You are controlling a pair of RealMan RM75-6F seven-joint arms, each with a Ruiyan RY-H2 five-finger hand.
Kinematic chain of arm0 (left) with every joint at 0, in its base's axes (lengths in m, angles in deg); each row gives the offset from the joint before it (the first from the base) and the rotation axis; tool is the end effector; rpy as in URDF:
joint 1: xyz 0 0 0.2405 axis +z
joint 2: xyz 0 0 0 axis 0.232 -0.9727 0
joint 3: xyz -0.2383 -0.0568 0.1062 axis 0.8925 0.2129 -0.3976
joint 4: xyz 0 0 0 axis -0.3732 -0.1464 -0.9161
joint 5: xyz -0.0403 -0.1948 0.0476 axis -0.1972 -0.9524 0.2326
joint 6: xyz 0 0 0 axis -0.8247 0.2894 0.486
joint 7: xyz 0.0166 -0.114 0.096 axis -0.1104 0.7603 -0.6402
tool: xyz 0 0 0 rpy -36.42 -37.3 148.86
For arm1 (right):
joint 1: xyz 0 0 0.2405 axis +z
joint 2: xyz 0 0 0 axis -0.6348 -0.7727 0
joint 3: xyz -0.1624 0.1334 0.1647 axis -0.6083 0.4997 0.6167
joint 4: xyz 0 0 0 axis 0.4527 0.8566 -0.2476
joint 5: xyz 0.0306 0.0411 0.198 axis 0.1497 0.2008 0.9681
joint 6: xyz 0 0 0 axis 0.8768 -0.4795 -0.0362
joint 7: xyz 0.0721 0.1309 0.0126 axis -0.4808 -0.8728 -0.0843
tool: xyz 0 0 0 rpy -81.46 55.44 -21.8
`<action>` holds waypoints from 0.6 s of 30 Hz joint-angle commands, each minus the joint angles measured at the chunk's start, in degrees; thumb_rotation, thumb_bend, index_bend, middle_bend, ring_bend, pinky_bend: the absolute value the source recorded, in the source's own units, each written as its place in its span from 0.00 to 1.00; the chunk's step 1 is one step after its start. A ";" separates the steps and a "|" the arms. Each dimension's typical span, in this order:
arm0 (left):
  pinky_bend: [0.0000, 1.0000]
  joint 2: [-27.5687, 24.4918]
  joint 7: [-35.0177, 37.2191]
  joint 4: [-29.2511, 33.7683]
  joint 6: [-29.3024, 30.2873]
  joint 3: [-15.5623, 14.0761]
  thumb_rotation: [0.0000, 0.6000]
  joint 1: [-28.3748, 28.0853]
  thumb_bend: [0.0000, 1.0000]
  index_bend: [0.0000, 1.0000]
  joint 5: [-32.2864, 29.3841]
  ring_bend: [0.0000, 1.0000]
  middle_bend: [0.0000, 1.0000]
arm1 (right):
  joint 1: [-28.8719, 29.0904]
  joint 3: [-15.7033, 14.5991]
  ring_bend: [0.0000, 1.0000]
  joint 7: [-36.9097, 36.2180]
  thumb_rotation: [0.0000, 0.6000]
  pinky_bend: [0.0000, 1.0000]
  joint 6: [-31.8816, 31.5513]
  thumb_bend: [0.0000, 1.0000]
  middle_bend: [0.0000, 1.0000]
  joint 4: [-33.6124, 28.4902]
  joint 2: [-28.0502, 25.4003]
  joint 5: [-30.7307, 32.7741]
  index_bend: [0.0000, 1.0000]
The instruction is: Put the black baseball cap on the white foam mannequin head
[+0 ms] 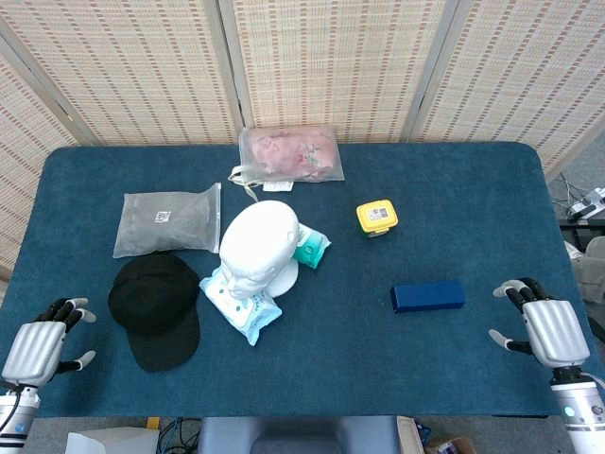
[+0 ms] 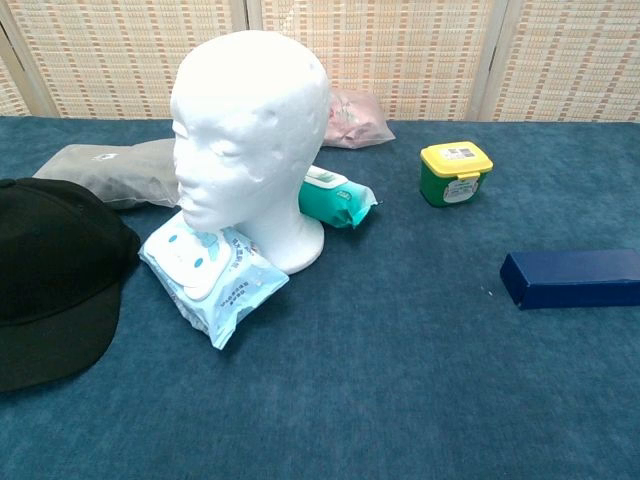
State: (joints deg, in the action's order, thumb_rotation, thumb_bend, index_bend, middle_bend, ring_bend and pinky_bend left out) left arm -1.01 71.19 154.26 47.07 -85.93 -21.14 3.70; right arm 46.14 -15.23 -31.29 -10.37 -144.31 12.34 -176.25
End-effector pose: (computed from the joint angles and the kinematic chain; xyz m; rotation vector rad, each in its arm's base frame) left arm -0.3226 0.1948 0.1428 -1.4880 -0.9357 -0.7721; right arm -0.3169 -0.1985 0.1600 1.4785 -0.8483 0.8248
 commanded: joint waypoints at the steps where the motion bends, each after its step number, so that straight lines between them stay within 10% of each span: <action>1: 0.34 -0.20 0.25 0.24 0.49 0.04 1.00 0.21 0.14 0.39 0.06 0.15 0.23 | 0.19 -0.21 0.23 0.32 1.00 0.57 0.43 0.12 0.32 -0.23 -0.06 -0.03 0.37; 18: 0.37 -0.36 1.31 0.28 1.74 -0.78 1.00 0.61 0.14 0.39 2.33 0.18 0.27 | 0.31 -0.62 0.23 0.87 1.00 0.57 -0.05 0.12 0.32 -0.49 0.26 -0.84 0.37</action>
State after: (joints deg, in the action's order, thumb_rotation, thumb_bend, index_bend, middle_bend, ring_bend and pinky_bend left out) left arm -1.39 72.52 154.47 48.74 -86.66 -20.53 5.94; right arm 46.50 -15.80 -30.38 -10.32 -144.78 12.59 -176.99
